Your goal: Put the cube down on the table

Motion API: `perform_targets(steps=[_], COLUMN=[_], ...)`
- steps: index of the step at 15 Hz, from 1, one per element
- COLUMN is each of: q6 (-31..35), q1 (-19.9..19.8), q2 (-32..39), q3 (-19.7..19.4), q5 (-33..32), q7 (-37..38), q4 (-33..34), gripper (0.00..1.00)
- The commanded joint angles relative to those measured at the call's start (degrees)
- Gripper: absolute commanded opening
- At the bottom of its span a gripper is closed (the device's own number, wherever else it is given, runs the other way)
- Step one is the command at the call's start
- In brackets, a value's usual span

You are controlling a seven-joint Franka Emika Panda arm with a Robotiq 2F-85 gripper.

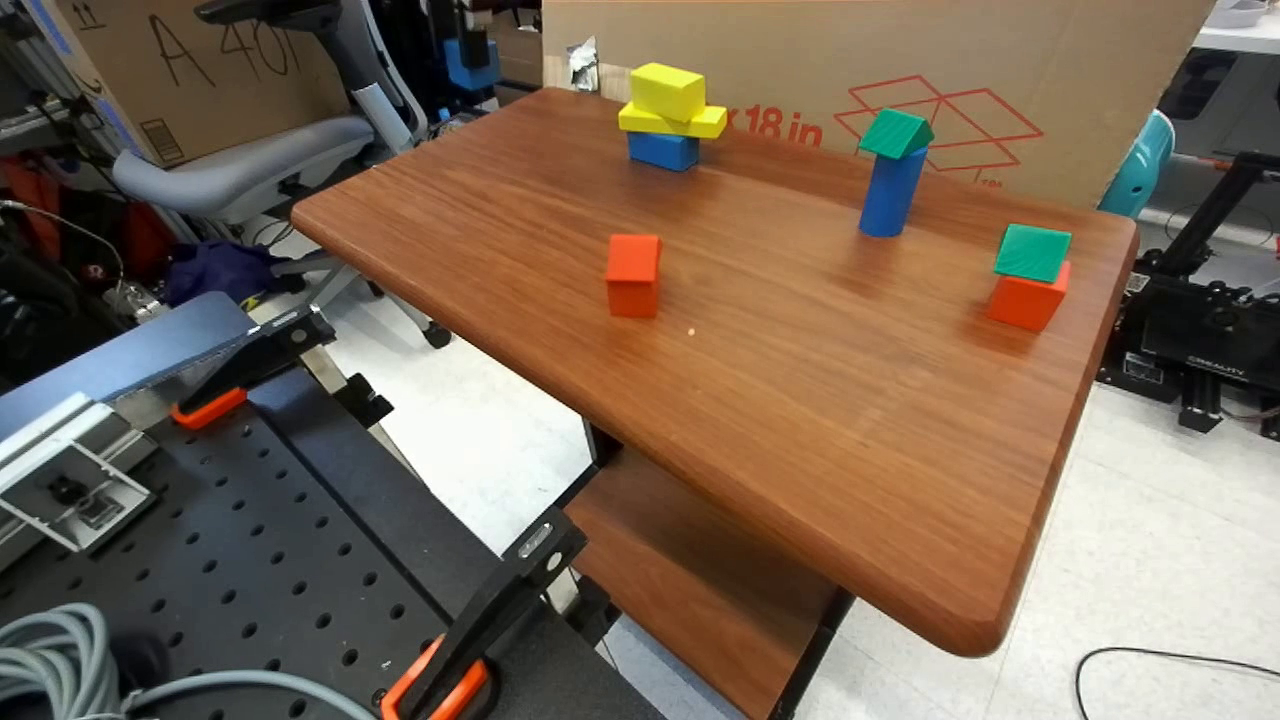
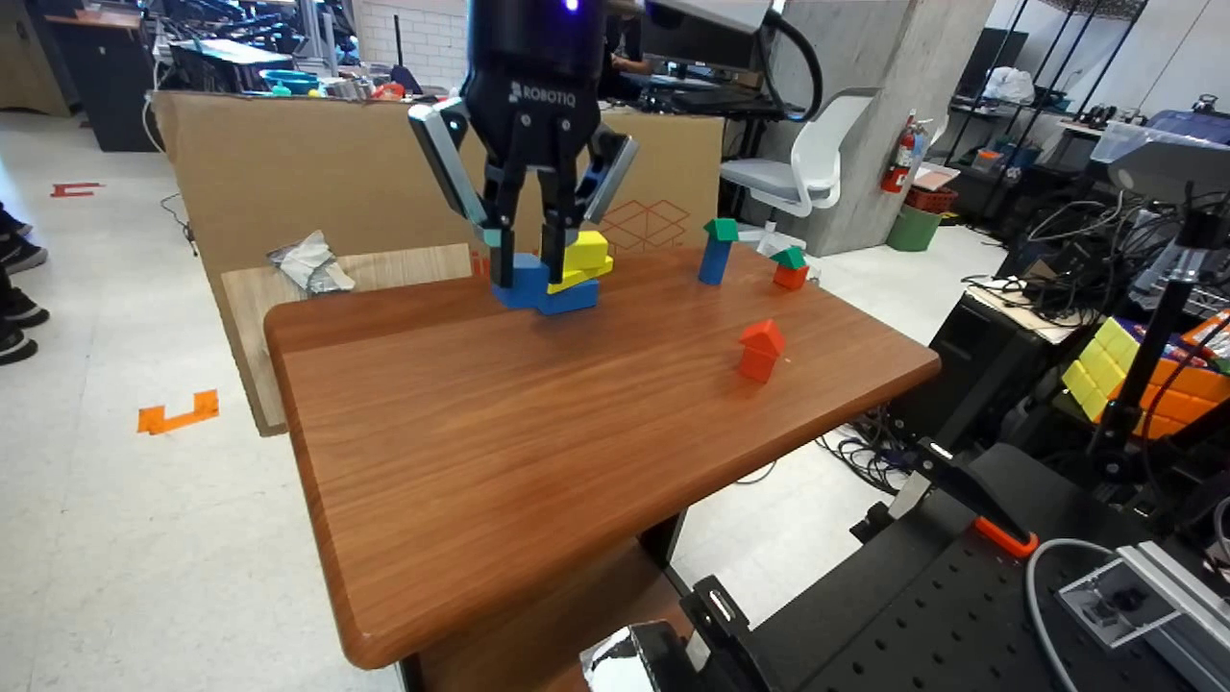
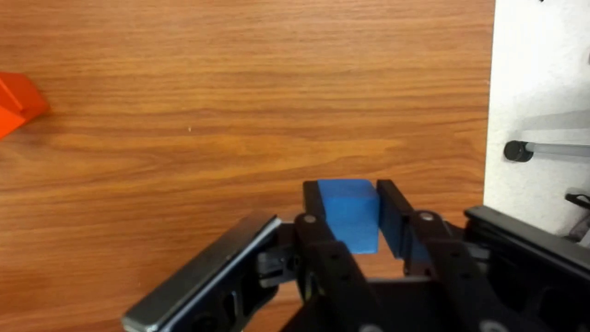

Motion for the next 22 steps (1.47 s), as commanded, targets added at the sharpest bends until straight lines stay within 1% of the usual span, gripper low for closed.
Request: perform_targets(steps=[1, 7, 11, 13, 14, 15, 16, 18, 20, 21, 22], q6=[2.1, 3.3, 3.4, 3.4, 3.3, 3.5, 3.3, 3.1, 1.4, 0.7, -0.2], q1=[0.0, 2.0, 3.1, 3.5, 3.4, 3.4, 3.4, 3.0, 2.4, 2.5, 2.6], q2=[3.2, 9.0, 11.8, 12.2, 12.1, 12.0, 11.3, 8.9, 5.1, 2.8, -0.2], q3=[-0.9, -3.2, -3.6, -3.7, -3.5, -3.4, -3.2, -2.5, -1.1, -1.0, -1.0], q5=[-1.4, -7.3, -8.7, -8.9, -8.3, -7.8, -7.5, -6.1, -4.1, -3.5, -2.8], q7=[0.1, 3.5, 5.5, 6.3, 6.6, 7.0, 7.2, 7.3, 5.8, 6.3, 7.4], q4=[0.2, 2.7, 4.7, 5.5, 5.6, 5.7, 5.4, 4.1, 2.1, 1.1, -0.3], gripper=[0.08, 0.08, 0.08, 0.08, 0.23, 0.58, 0.59, 0.73, 0.88, 0.96, 0.99])
